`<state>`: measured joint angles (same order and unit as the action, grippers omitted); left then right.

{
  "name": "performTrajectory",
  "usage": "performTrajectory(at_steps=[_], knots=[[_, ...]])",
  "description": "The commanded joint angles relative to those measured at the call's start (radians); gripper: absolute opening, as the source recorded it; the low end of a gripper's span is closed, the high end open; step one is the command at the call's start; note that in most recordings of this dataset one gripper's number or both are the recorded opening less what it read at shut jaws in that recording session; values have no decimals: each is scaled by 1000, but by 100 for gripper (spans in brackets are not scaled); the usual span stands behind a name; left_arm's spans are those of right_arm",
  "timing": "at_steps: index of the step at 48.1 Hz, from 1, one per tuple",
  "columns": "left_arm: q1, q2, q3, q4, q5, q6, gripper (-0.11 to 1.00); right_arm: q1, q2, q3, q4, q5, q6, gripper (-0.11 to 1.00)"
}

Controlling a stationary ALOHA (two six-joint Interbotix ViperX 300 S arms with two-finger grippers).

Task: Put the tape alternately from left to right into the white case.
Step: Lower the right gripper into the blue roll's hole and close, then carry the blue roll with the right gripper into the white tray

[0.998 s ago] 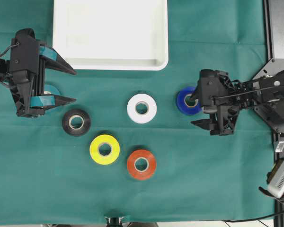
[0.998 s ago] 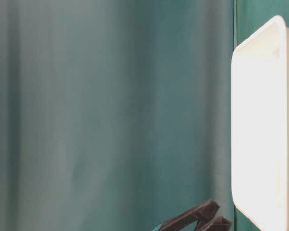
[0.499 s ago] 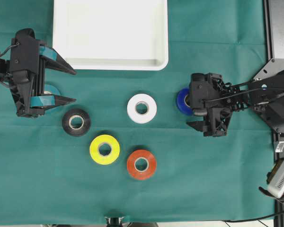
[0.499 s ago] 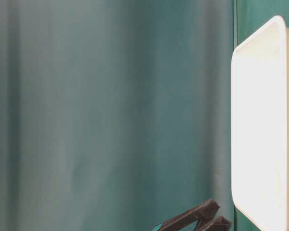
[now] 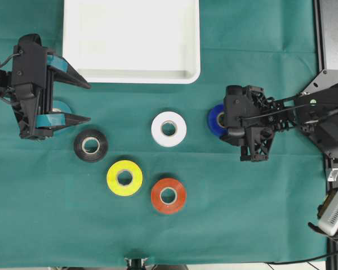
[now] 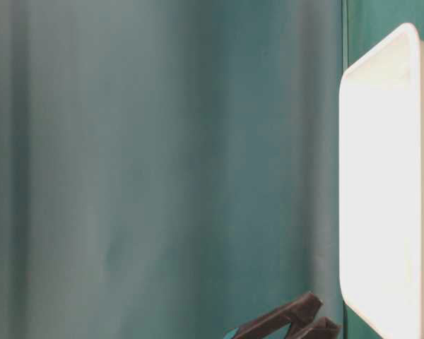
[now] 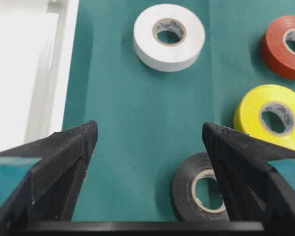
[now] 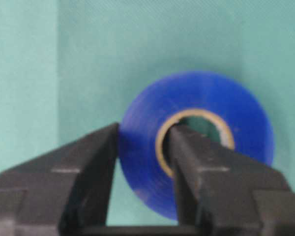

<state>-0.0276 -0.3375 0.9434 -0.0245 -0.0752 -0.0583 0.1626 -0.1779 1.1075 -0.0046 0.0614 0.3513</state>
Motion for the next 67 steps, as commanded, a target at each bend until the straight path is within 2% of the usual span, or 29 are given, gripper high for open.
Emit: performTrajectory(at_steps=[1, 17, 37, 43, 59, 67], knots=[[-3, -6, -15, -2, -5, -2, 93, 5, -11, -20, -2, -3, 2, 3], [-2, -6, -14, -2, -5, -2, 93, 5, -44, -23, -2, 18, 5, 2], [-2, -6, -15, -2, -2, -2, 93, 5, -181, -114, -2, 163, 57, 2], [-2, -6, -15, -2, -2, -2, 93, 5, -204, -120, 0, 169, 58, 2], [-2, -6, -18, -2, -2, -2, 93, 0, -192, -150, -2, 143, 58, 2], [-2, -6, -18, -2, -2, -2, 93, -44, -158, -193, -2, 147, 58, 2]])
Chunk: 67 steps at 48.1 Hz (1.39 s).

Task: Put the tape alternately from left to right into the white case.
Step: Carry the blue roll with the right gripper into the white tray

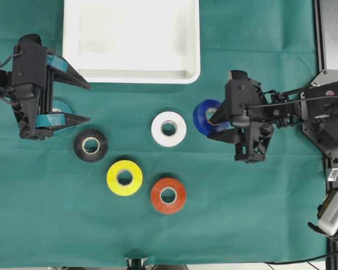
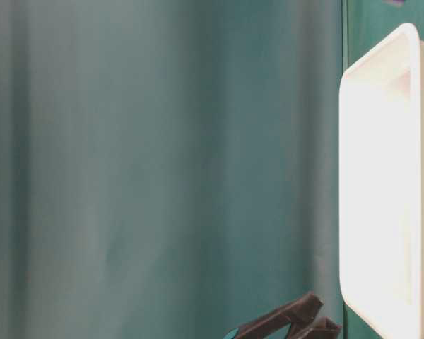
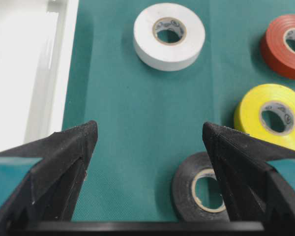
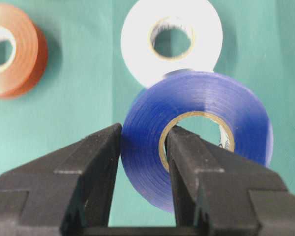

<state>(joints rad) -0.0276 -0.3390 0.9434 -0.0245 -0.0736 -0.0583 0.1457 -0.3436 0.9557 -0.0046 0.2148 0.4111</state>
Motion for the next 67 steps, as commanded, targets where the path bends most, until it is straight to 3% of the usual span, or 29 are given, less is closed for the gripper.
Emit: performTrajectory(at_steps=[1, 9, 32, 51, 67], knots=[[-2, -5, -17, -2, -3, -2, 93, -38, 12, -46, -2, -6, -2, 2], [-2, -5, -15, -2, -3, -2, 93, -120, 61, -92, -17, -6, -3, 2], [-2, -5, -14, -2, -3, -2, 93, -279, 265, -304, -209, -5, -5, 2], [-3, -5, -14, -2, -2, 0, 93, -364, 423, -463, -284, -11, -6, 2], [-2, -5, -12, -2, 2, 0, 93, -440, 502, -543, -333, -29, -6, 2]])
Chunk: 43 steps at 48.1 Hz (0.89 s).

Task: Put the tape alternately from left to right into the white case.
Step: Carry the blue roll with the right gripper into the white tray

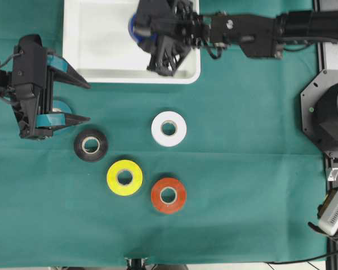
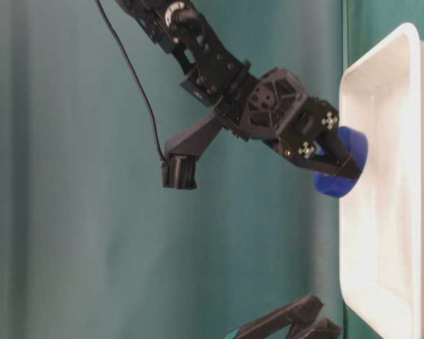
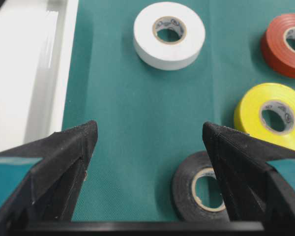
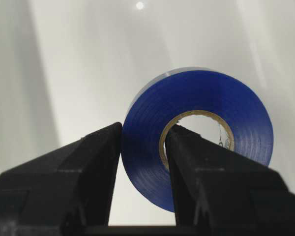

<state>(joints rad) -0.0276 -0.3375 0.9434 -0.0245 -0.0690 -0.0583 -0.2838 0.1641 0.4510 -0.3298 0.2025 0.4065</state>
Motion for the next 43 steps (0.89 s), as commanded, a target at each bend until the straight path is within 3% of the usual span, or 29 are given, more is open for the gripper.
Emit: performTrajectory(at_steps=[1, 20, 43], knots=[[-2, -6, -12, -2, -3, 0, 93, -15, -3, -41, -8, -18, -2, 2], [-2, -6, -11, -2, -3, 0, 93, -64, 48, -77, -8, -44, -8, 2], [-2, -6, -11, -2, -3, 0, 93, -69, 49, -78, -14, -41, -11, 2]])
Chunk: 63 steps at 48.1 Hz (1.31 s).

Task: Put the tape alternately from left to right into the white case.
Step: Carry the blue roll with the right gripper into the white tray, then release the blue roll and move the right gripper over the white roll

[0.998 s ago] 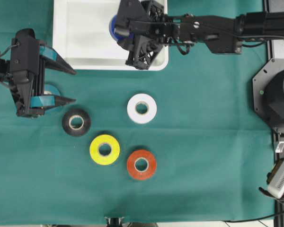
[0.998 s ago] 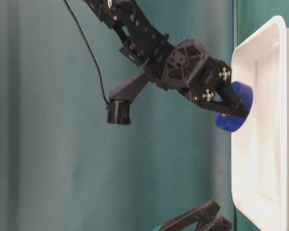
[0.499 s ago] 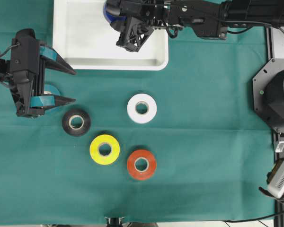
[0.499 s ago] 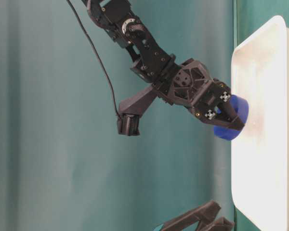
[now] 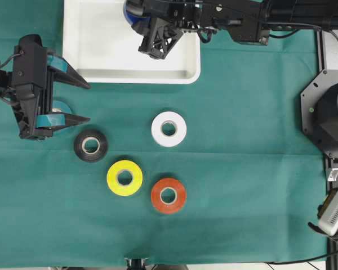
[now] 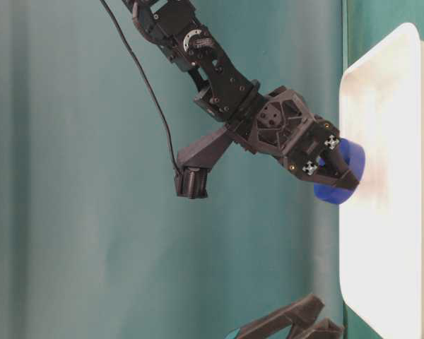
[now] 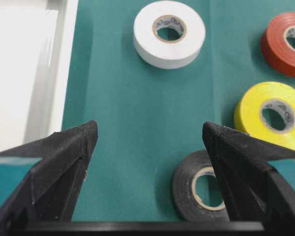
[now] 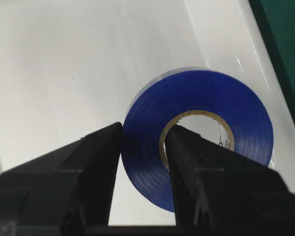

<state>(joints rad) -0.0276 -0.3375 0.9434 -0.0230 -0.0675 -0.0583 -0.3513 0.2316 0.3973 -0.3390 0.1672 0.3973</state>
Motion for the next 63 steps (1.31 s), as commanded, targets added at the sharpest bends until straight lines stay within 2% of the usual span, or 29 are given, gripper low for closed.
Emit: performTrajectory(at_steps=[1, 16, 18, 23, 29, 33, 48, 63], knots=[[-2, -6, -11, -3, -5, 0, 93, -2, -18, -25, -5, -6, -2, 2], [-2, -6, -11, -3, -3, 0, 93, -2, -18, -20, -5, -6, -2, 3], [-2, -6, -11, -3, -5, 0, 93, 0, -18, -18, -6, -5, -2, 5], [-2, -6, -12, -3, -3, 0, 93, -2, -20, -17, -6, -9, -2, 27], [-2, -6, -12, -3, 2, 0, 93, 0, -18, -17, -8, -11, -2, 65], [-2, -6, -12, -3, 3, 0, 93, -2, -18, -17, -8, -11, -2, 85], [-2, -6, -14, -3, 5, 0, 93, 0, -20, -15, -8, -11, -2, 85], [-2, -6, -15, -3, 3, 0, 93, 43, -74, 17, -8, -9, -2, 85]])
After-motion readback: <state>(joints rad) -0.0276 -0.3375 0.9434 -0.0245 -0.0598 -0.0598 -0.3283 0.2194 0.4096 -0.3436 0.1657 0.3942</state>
